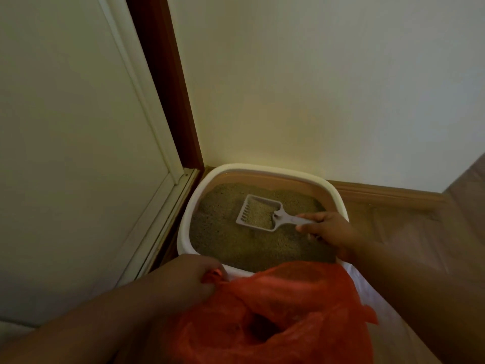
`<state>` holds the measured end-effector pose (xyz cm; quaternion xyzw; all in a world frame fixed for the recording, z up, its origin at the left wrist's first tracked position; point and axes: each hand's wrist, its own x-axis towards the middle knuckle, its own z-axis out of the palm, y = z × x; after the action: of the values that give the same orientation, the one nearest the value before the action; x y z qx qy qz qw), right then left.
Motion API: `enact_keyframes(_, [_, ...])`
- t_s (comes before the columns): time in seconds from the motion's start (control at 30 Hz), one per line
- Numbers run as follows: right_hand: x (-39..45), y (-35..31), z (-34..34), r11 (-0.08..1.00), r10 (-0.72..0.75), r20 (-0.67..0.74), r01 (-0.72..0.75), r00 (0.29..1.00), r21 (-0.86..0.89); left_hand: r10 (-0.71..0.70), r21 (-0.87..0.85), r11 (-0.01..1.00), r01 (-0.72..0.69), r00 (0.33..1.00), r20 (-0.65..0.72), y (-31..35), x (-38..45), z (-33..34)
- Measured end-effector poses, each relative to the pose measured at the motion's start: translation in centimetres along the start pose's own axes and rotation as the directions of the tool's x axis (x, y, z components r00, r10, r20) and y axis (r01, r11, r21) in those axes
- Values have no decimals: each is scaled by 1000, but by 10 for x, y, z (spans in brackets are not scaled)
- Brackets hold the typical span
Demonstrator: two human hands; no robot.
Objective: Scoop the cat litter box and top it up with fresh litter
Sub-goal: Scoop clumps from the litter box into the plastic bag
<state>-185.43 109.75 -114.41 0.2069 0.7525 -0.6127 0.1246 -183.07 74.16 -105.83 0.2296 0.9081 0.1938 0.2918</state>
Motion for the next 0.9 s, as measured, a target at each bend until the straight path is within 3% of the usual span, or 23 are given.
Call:
enact_keyframes(0.57, [-9,-11,-16,999,-24,-42,22,999,-30,11,8,1000,-11,999,53,7,-4,-2])
enact_keyframes(0.73, [-11,-15,-8,994,-30,-47,25,998,-110,12,14,1000,-13,999,45,5,-5,-3])
enact_keyframes(0.9, [2,-14,1,941,-72,-70,45,995,-335,5,14,1000,-6,998,66,0,-8,-2])
